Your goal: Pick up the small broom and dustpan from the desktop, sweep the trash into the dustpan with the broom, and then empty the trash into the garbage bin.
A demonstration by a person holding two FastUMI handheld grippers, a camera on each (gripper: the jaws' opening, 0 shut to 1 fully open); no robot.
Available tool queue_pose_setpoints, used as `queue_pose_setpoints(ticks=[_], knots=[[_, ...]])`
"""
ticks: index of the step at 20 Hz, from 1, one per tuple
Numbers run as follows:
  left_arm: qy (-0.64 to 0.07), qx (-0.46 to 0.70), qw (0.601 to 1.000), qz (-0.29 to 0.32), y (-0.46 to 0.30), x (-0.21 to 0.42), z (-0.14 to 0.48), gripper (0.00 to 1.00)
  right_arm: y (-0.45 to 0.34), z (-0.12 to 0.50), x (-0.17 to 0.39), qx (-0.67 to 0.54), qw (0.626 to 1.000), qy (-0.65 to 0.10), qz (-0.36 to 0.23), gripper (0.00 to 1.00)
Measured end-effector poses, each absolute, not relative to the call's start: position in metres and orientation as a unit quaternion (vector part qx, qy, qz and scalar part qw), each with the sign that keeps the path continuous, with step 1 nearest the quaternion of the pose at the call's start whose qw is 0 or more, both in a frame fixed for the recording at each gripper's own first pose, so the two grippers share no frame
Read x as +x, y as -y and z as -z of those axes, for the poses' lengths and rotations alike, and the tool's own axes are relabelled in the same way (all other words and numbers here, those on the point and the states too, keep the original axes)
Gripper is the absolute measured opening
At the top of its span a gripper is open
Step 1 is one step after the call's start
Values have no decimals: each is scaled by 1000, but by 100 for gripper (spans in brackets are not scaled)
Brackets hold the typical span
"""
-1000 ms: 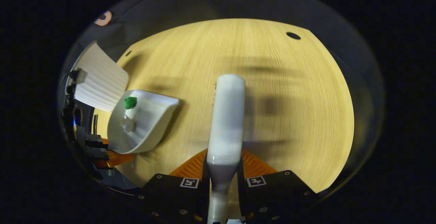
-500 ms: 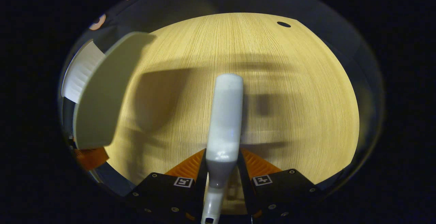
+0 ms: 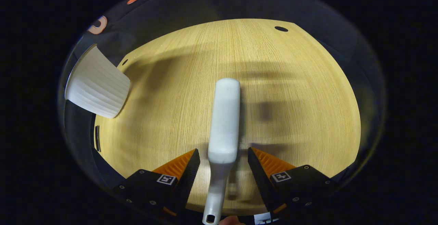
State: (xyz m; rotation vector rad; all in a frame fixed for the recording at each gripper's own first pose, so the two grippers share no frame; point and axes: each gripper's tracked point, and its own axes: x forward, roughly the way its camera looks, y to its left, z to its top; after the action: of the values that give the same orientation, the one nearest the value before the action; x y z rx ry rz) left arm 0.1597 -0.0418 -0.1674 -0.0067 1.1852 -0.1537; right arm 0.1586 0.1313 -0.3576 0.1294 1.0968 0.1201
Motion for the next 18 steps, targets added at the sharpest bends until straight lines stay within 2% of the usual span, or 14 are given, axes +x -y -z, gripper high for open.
queue_pose_setpoints(ticks=[3,8,12,18], knots=[[-550,11,835,13,-39,180,148,32,-128,352,158,58,854,-514,-57,89],[-581,42,810,-71,-160,182,149,32,-120,345,161,66,860,-504,-50,92],[-611,106,779,-93,-203,167,154,32,-113,342,161,76,861,-502,-39,92],[-625,278,722,-104,-264,173,140,32,-112,342,157,98,858,-503,-41,92]])
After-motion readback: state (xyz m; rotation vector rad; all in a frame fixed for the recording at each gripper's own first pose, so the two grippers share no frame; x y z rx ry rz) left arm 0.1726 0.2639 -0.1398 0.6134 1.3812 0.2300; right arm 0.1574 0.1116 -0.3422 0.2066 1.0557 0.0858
